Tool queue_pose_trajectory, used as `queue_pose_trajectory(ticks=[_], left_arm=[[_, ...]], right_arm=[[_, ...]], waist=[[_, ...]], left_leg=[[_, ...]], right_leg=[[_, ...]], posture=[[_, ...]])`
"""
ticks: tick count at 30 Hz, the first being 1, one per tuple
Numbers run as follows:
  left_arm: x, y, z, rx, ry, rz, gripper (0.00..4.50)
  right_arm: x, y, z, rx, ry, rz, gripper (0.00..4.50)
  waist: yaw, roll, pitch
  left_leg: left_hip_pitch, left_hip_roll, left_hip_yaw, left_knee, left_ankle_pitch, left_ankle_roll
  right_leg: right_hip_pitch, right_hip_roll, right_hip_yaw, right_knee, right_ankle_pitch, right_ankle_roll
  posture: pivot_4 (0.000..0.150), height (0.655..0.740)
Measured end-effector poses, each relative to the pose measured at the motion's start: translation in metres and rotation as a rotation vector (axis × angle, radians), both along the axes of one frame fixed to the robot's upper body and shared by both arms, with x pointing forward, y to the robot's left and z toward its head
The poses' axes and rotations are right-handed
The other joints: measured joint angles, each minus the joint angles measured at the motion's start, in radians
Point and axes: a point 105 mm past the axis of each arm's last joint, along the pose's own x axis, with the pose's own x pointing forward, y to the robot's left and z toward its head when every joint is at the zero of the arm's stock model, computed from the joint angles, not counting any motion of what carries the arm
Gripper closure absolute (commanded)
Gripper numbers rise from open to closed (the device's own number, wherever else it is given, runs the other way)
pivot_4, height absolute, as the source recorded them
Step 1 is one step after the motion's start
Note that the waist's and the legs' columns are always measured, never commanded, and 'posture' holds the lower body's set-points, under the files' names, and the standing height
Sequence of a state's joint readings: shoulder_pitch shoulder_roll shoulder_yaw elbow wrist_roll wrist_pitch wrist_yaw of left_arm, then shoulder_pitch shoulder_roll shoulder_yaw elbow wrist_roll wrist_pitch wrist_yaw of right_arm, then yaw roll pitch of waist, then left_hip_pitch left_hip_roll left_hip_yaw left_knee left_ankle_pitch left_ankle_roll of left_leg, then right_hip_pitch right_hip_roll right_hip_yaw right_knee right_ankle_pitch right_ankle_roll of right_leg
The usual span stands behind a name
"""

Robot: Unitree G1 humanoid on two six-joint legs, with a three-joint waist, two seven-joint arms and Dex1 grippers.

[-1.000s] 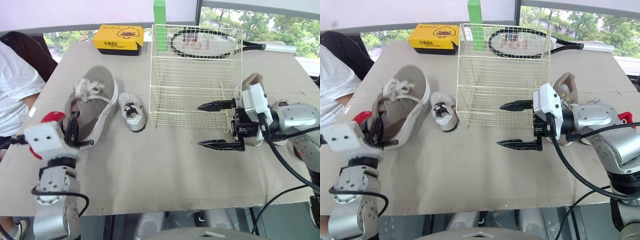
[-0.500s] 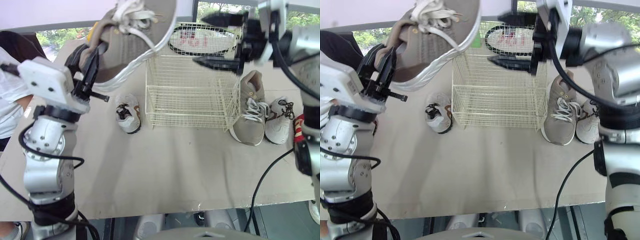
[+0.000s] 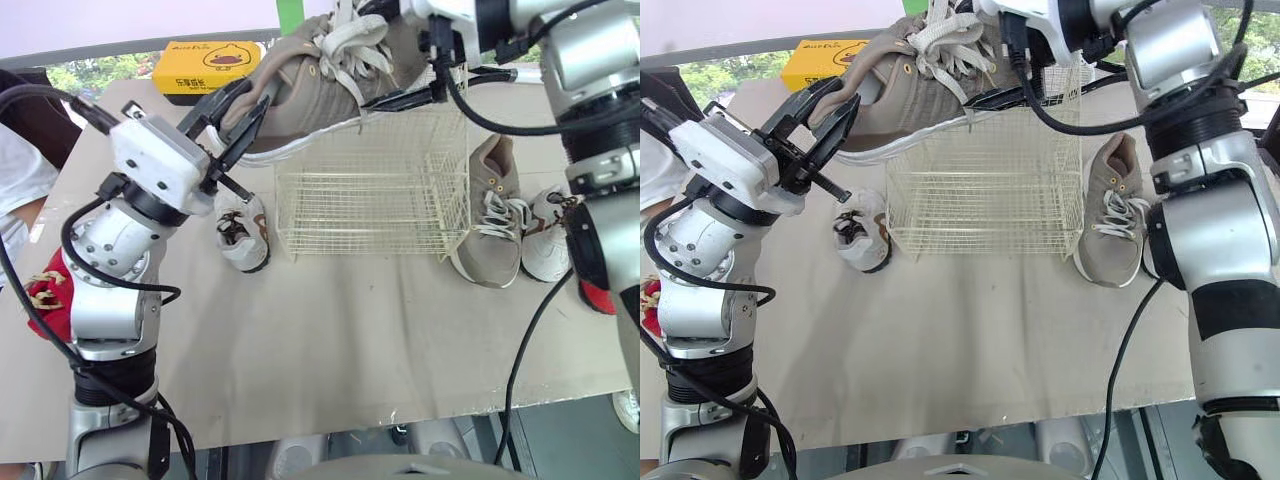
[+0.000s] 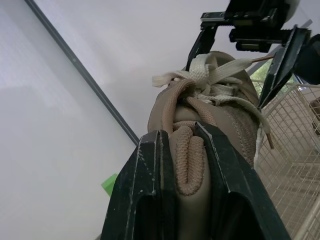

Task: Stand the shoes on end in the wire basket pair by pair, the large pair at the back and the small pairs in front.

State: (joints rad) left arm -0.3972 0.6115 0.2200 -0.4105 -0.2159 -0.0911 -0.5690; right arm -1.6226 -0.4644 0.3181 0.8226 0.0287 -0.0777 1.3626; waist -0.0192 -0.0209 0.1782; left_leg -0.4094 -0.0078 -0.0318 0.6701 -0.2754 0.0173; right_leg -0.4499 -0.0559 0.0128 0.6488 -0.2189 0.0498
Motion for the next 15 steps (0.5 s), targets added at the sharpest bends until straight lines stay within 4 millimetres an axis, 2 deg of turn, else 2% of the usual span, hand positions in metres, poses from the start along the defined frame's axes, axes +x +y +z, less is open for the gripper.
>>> queue_pose_trajectory(ticks=[6, 9, 15], left_arm=[[0.000, 0.003, -0.001, 0.003, -0.007, 0.021, 4.07], [0.000, 0.003, -0.003, 0.003, -0.003, 0.025, 4.07], [0.000, 0.005, -0.002, 0.007, -0.005, 0.032, 4.07]], right_arm=[[-0.007, -0.005, 0.002, -0.016, 0.147, 0.016, 0.00], [-0.018, -0.017, 0.015, 0.046, 0.270, 0.042, 0.00], [-0.027, -0.021, 0.038, 0.148, 0.321, 0.072, 0.00]], waist=[[0.003, 0.000, 0.000], [0.006, 0.000, 0.000], [0.005, 0.000, 0.000]], left_leg=[[-0.001, 0.000, -0.001, 0.001, 0.000, 0.000], [-0.003, -0.001, -0.002, 0.002, 0.000, 0.000], [-0.003, -0.001, -0.002, 0.002, 0.000, 0.000]], right_leg=[[0.000, 0.000, -0.001, 0.001, 0.000, 0.000], [0.000, -0.001, -0.002, 0.000, 0.000, 0.000], [-0.001, -0.005, -0.003, 0.001, 0.000, 0.000]], posture=[[0.150, 0.7400], [0.150, 0.7400], [0.150, 0.7400]])
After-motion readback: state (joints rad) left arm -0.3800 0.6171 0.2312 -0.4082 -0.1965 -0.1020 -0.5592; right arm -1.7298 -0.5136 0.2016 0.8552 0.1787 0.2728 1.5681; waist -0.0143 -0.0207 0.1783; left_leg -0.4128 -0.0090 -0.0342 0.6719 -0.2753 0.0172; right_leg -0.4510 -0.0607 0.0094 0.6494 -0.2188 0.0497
